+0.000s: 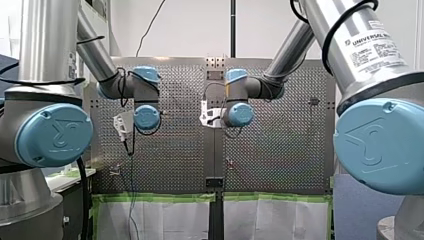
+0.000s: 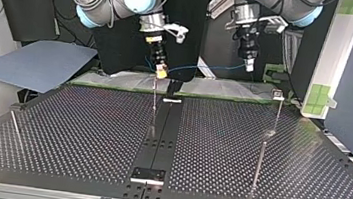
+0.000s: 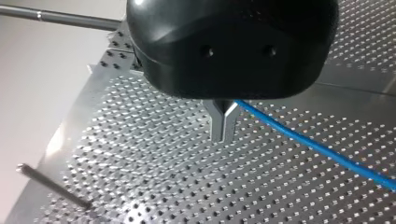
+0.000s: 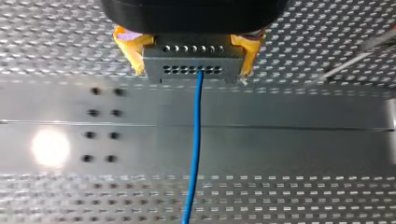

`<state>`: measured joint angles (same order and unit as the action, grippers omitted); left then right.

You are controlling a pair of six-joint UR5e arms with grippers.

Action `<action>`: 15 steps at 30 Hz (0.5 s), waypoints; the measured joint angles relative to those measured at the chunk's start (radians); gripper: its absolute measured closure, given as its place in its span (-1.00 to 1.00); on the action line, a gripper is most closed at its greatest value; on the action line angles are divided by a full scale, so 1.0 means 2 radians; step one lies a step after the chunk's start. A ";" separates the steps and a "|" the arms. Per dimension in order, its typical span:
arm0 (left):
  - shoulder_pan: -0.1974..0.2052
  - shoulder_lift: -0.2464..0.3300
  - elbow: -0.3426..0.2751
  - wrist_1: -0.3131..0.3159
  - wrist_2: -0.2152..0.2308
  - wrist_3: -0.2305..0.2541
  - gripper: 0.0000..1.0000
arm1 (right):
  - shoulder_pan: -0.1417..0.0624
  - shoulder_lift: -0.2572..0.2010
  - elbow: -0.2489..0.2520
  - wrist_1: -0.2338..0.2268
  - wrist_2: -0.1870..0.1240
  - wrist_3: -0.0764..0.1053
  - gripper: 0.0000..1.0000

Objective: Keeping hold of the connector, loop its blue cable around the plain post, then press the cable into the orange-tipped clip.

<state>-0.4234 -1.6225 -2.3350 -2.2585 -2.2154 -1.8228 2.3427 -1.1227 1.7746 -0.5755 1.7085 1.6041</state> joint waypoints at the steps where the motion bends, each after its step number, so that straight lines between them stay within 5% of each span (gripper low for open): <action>1: 0.002 0.006 0.001 -0.006 0.000 0.000 1.00 | 0.000 -0.004 -0.001 0.002 -0.002 0.000 1.00; 15: 0.017 0.057 0.025 -0.041 0.000 -0.006 1.00 | -0.007 -0.065 -0.032 0.025 -0.028 -0.001 1.00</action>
<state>-0.3899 -1.5094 -2.2853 -2.3404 -2.2145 -1.8347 2.3287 -1.2531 1.7111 -0.5252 1.6531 1.6025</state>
